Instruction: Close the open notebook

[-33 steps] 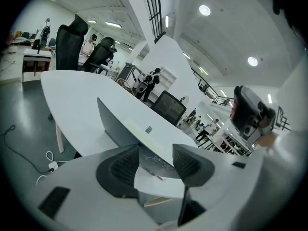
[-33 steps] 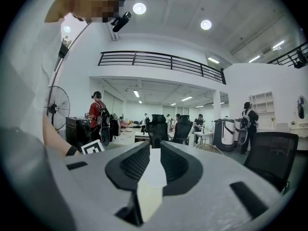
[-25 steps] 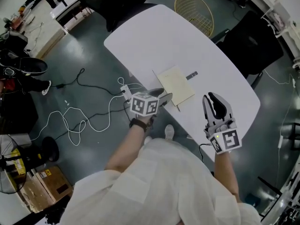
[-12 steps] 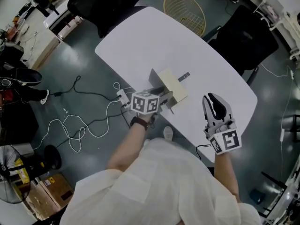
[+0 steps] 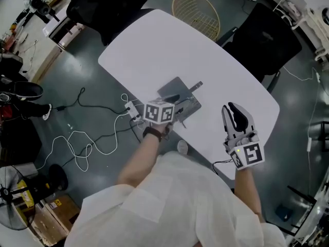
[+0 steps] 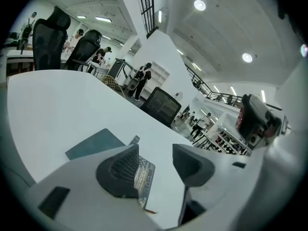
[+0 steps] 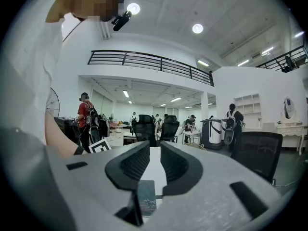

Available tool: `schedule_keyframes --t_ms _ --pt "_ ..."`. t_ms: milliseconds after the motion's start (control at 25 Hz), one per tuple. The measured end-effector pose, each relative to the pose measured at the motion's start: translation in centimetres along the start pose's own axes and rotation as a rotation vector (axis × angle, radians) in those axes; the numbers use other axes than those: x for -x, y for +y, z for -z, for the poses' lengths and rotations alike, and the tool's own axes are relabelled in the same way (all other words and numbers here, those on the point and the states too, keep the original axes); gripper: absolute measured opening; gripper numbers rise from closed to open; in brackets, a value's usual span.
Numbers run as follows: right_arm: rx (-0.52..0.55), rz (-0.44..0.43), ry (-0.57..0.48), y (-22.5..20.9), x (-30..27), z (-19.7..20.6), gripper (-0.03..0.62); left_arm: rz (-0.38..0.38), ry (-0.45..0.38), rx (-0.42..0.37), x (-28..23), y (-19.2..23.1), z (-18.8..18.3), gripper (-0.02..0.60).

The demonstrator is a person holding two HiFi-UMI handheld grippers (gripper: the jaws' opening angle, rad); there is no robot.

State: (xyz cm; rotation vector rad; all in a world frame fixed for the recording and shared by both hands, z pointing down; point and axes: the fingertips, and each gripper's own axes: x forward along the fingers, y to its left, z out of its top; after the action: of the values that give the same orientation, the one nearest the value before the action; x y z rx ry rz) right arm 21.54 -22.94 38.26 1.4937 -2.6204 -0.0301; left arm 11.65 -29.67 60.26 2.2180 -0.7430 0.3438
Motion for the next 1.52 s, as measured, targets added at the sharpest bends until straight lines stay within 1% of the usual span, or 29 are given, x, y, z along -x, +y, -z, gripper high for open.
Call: schedule_keyframes --t_ms 120,240,480,600,720,880,960,1120,1160,1360,1520 --pt "0.001 0.002 -0.003 -0.4 0.0 0.0 0.071 0.0 0.001 -0.006 -0.3 -0.2 -0.2 0.213" --pt "0.001 0.0 -0.001 -0.5 0.1 0.0 0.071 -0.028 -0.011 -0.025 0.1 -0.2 -1.1 0.213" --pt "0.002 -0.017 -0.004 0.1 -0.3 -0.2 0.07 -0.031 -0.058 -0.029 1.9 -0.3 -2.3 0.213" --pt "0.002 -0.027 -0.004 0.4 -0.2 -0.1 0.067 -0.033 -0.102 -0.035 3.5 -0.4 -3.2 0.213" --pt "-0.013 -0.035 -0.007 0.7 -0.3 0.0 0.067 -0.04 -0.158 -0.063 5.8 -0.6 -4.5 0.209" --pt "-0.019 -0.05 -0.016 1.3 -0.5 -0.1 0.064 -0.033 -0.267 -0.104 9.4 -1.5 -6.6 0.197" --pt "-0.016 -0.058 -0.024 1.7 -0.5 -0.4 0.063 -0.044 -0.325 -0.133 11.6 -2.0 -7.6 0.178" --pt "-0.004 -0.078 -0.037 2.8 -0.9 -1.0 0.058 -0.097 -0.416 -0.217 15.6 -2.4 -9.4 0.1" --pt "-0.002 -0.082 -0.039 3.0 -1.0 -1.2 0.057 -0.113 -0.434 -0.241 16.4 -2.6 -9.8 0.089" --pt "0.0 -0.091 -0.051 3.8 -1.0 -1.6 0.043 -0.186 -0.526 -0.367 20.4 -4.0 -11.3 0.048" --pt "-0.016 -0.085 -0.056 3.9 -1.0 -1.8 0.028 -0.263 -0.58 -0.47 23.4 -5.2 -12.0 0.04"
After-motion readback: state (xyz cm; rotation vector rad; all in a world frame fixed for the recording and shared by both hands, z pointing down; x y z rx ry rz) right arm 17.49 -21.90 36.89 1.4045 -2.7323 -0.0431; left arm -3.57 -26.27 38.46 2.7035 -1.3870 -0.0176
